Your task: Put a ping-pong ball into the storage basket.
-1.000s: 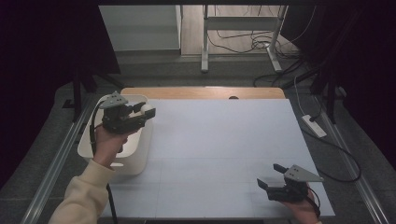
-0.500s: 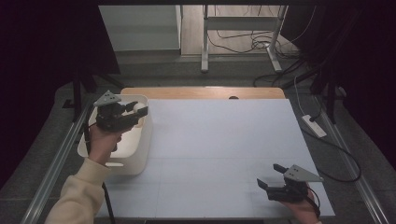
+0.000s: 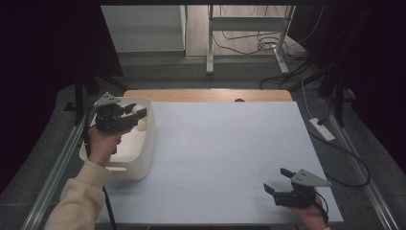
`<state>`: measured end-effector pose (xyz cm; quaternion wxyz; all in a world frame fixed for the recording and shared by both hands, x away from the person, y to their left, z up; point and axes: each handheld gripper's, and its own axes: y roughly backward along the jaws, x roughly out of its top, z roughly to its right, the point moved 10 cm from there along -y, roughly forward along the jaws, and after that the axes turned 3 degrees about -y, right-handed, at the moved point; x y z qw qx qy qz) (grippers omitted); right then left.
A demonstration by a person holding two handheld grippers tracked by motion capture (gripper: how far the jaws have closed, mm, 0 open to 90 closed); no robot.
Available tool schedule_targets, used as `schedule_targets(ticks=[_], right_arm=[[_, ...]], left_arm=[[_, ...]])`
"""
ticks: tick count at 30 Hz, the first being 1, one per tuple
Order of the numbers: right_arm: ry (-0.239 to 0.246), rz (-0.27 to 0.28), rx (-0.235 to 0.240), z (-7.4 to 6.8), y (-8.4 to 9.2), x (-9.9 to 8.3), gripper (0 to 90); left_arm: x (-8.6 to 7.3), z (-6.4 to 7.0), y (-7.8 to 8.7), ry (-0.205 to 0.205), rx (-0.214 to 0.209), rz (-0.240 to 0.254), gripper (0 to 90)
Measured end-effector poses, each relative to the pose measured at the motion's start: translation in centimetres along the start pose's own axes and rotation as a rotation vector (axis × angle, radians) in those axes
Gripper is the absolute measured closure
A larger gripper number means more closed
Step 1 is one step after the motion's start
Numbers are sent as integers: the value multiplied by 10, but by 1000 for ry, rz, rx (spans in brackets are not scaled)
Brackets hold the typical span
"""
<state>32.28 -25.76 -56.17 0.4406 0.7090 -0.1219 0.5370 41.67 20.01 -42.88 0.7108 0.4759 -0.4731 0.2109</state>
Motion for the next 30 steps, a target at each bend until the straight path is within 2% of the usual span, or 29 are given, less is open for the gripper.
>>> schedule_targets(ticks=[7,12,30], right_arm=[[-1,-1,-2,0,0,0,126],[-1,-1,-1,0,0,0,126],[1,-2,-1,0,-1,0,127]], left_arm=[[-5,-14,-2,8,43,-17,504],[-11,-26,-2,37,64,-30,503],[-16,-41,-8,75,96,-62,502]])
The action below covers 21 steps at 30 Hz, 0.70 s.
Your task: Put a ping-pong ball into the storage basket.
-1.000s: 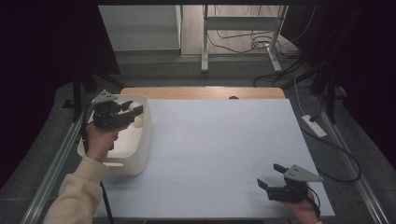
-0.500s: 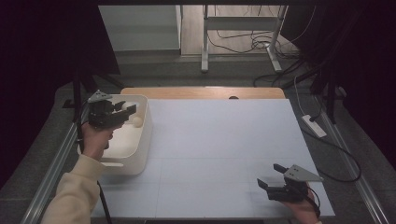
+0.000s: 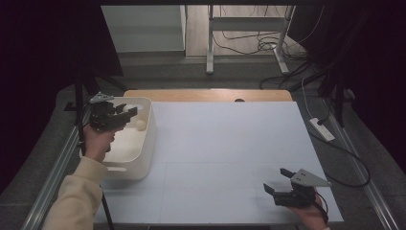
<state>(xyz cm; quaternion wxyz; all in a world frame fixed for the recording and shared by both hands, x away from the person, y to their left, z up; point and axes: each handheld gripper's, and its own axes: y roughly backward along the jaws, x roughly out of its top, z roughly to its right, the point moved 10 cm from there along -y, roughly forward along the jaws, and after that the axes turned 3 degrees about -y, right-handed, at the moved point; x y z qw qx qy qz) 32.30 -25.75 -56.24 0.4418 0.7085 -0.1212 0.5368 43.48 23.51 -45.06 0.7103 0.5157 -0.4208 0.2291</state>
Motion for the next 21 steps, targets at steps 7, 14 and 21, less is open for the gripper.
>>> schedule_targets(ticks=[7,14,21], right_arm=[[1,1,-2,0,0,0,127],[1,1,-4,0,1,0,128],[1,4,-1,0,1,1,128]], left_arm=[[-6,-11,-7,27,21,-42,501],[-11,-20,-14,44,47,-78,499],[-16,-22,-20,44,59,-118,497]])
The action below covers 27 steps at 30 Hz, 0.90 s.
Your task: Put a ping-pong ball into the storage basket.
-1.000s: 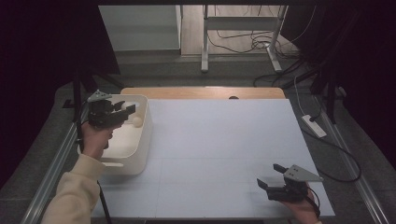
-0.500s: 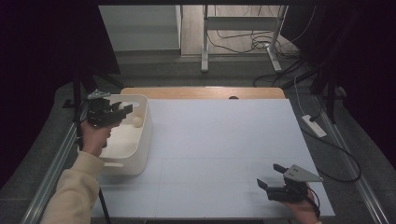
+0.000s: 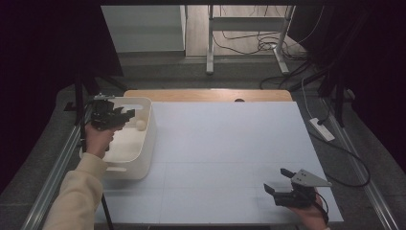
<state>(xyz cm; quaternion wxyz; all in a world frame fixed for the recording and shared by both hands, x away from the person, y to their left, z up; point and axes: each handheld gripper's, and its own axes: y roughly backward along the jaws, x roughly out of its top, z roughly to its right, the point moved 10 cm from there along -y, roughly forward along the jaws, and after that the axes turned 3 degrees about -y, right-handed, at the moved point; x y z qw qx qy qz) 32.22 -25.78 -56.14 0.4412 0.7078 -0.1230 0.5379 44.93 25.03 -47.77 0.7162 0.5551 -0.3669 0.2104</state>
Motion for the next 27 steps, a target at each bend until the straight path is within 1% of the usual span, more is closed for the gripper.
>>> schedule_targets(ticks=[5,7,11,21,22,24,25,27], right_arm=[[-1,-5,-1,1,0,-1,128],[-2,-5,-1,1,0,-1,128],[-4,-1,0,1,0,-1,128],[-2,-5,-2,1,0,-1,128],[-1,-5,-2,0,0,-1,128],[-2,-3,0,0,0,-1,128],[-3,-2,0,0,0,-1,128],[-3,-2,0,1,0,-1,128]], left_arm=[[-2,-3,-3,7,10,-14,497],[-2,-5,-3,12,17,-17,496],[-2,-6,-3,20,17,-15,495],[-1,-5,-2,16,16,-10,486],[-1,-5,-1,17,21,-8,460],[1,-4,0,23,25,1,370],[2,-3,1,28,17,8,310],[4,0,4,34,-6,20,261]])
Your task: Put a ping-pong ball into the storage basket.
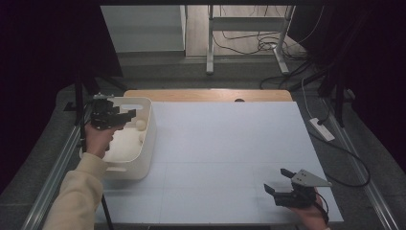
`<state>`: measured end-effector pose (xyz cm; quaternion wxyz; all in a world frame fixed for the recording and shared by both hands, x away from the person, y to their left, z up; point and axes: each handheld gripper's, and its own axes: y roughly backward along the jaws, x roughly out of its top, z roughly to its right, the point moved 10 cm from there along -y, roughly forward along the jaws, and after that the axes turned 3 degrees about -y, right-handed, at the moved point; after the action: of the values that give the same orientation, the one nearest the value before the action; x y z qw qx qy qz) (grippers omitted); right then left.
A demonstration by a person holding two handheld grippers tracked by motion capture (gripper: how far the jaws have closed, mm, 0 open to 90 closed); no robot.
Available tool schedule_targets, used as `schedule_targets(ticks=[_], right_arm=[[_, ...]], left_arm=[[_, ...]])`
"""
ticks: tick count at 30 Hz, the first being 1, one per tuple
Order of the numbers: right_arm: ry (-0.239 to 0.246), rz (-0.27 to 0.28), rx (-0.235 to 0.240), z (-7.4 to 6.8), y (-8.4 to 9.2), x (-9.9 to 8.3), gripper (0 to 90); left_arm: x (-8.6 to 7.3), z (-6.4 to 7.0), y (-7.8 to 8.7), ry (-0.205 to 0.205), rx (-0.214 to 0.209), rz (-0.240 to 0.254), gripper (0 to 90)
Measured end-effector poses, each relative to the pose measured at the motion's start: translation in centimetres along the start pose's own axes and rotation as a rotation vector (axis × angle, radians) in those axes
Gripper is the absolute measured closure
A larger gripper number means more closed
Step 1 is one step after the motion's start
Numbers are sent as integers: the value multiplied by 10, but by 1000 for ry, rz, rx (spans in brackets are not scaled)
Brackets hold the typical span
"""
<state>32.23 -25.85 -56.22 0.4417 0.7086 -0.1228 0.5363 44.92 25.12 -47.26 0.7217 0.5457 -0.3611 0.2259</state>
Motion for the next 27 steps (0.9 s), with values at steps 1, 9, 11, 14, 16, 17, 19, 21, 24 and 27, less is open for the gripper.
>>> schedule_targets(ticks=[1,9,11,14,16,17,19,21,24,27], right_arm=[[0,-1,0,0,0,0,128],[2,-3,-2,0,0,0,128],[0,-1,-1,0,0,0,128],[2,-3,-2,0,0,0,128],[2,-3,-3,0,0,0,128],[1,-3,-3,0,0,0,128],[1,-3,-3,0,0,0,128],[1,0,-1,0,0,0,128],[3,0,0,0,0,0,128],[3,-2,-2,0,0,0,128]], left_arm=[[0,1,1,-1,-8,4,247],[3,10,5,-9,-50,20,207],[4,14,8,-12,-64,30,200],[6,19,11,-17,-93,44,191],[7,24,15,-13,-123,55,189],[8,27,17,-9,-143,65,188],[9,33,20,-14,-164,78,185],[10,38,24,-29,-180,86,183],[10,46,27,-49,-198,91,179],[11,50,29,-59,-212,97,177]])
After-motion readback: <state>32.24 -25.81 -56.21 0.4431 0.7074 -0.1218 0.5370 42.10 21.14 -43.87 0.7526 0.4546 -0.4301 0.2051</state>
